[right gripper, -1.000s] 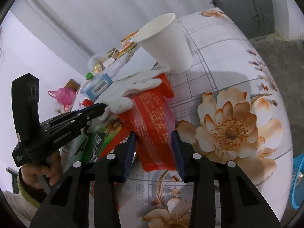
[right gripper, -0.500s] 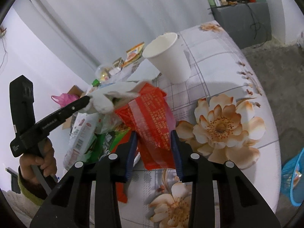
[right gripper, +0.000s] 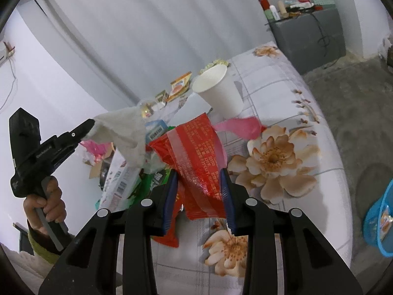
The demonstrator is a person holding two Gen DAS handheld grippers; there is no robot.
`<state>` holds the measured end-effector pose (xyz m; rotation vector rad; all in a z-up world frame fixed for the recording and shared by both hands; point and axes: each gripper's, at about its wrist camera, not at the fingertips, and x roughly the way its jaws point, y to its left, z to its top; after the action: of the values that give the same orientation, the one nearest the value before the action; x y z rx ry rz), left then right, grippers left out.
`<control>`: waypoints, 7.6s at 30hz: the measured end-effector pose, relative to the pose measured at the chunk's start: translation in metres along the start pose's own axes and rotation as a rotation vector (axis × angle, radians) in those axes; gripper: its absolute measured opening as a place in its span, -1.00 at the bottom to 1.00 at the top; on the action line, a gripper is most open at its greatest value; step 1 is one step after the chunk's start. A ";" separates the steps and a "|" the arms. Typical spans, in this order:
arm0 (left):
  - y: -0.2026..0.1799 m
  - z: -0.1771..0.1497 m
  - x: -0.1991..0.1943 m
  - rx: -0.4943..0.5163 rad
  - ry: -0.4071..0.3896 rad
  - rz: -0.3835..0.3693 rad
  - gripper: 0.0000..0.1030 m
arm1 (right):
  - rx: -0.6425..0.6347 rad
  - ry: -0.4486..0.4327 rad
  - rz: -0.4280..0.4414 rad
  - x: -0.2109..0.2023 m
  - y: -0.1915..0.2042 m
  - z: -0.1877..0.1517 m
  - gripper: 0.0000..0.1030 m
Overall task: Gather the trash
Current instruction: 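Carry glove and red wrapper over the blue basket and release both, then move both empty grippers back over the table, then grasp the clear red-printed plastic bag with the left gripper and lift, then grasp the white paper cup rim with the right gripper while the left holds the bag, then carry bag and cup over the blue basket and open both grippers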
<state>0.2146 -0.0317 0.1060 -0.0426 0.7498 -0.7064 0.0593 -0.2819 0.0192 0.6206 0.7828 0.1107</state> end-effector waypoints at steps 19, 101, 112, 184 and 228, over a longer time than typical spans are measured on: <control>-0.161 -0.015 0.055 0.143 0.181 -0.396 -0.88 | 0.304 -0.266 -0.067 -0.151 -0.103 -0.045 -0.39; -0.056 -0.007 0.022 0.094 0.082 -0.043 0.58 | 0.138 -0.058 -0.070 -0.056 -0.051 -0.021 0.54; -0.022 -0.036 0.057 0.167 0.152 0.072 0.58 | 0.133 0.065 -0.008 0.001 -0.032 -0.006 0.54; 0.009 -0.034 0.071 0.060 0.147 0.024 -0.66 | 0.134 0.055 -0.164 0.109 -0.034 0.128 -0.45; -0.099 -0.021 0.083 0.211 0.156 -0.114 -0.66 | 0.354 -0.169 0.003 -0.055 -0.111 0.030 -0.96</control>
<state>0.1868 -0.1539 0.0671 0.1645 0.8229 -0.9016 0.0265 -0.4044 0.0077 0.9535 0.6408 -0.0794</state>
